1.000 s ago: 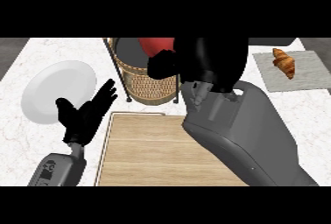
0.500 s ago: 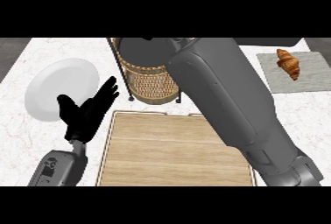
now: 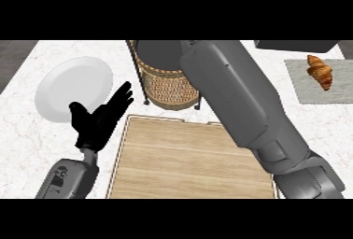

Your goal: Pick the bell pepper from the tray and place it in the tiered basket

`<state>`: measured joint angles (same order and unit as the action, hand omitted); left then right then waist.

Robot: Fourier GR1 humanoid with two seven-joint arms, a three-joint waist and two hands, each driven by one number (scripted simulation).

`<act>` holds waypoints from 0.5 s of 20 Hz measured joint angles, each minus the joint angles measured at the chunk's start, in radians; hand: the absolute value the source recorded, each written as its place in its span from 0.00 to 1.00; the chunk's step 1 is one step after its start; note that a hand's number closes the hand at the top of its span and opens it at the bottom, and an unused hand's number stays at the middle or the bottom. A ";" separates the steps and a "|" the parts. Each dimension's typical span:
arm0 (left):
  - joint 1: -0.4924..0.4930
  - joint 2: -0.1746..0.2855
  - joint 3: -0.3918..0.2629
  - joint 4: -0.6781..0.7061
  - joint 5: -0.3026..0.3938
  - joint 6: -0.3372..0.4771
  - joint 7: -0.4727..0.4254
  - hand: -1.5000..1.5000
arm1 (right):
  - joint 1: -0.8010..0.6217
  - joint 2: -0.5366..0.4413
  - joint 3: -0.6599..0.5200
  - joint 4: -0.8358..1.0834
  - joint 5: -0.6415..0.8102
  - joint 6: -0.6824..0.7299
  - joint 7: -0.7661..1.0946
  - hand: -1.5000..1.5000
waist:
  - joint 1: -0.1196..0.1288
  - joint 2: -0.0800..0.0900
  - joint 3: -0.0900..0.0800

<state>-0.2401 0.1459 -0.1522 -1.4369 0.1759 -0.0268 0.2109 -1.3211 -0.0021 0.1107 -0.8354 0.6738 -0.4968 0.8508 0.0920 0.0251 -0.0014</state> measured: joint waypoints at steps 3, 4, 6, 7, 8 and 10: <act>-0.004 -0.005 -0.005 -0.008 -0.004 0.003 0.012 0.50 | -0.014 0.001 0.006 0.062 -0.090 -0.076 -0.104 0.00 | 0.009 0.002 0.000; -0.015 -0.005 -0.004 -0.004 -0.004 0.003 0.018 0.50 | -0.020 0.001 0.017 0.083 -0.119 -0.098 -0.137 0.00 | 0.010 0.002 0.000; -0.012 -0.009 -0.009 -0.001 -0.005 -0.003 0.012 0.50 | -0.036 0.001 0.031 0.120 -0.163 -0.149 -0.192 0.00 | 0.020 0.005 0.000; -0.010 -0.006 -0.008 -0.003 -0.005 -0.006 0.012 0.50 | -0.055 0.002 0.032 0.140 -0.178 -0.168 -0.213 0.00 | 0.022 0.005 0.000; -0.010 -0.008 -0.010 0.001 -0.006 -0.009 0.009 0.50 | -0.070 0.002 0.036 0.156 -0.192 -0.196 -0.233 0.00 | 0.023 0.005 -0.001; -0.011 -0.006 -0.007 -0.002 -0.005 -0.012 0.008 0.50 | -0.100 0.002 0.047 0.192 -0.205 -0.253 -0.265 0.00 | 0.024 0.004 -0.001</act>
<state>-0.2514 0.1400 -0.1596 -1.4386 0.1710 -0.0390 0.2190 -1.4210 -0.0004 0.1582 -0.6430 0.4686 -0.7497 0.5859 0.1155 0.0292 -0.0024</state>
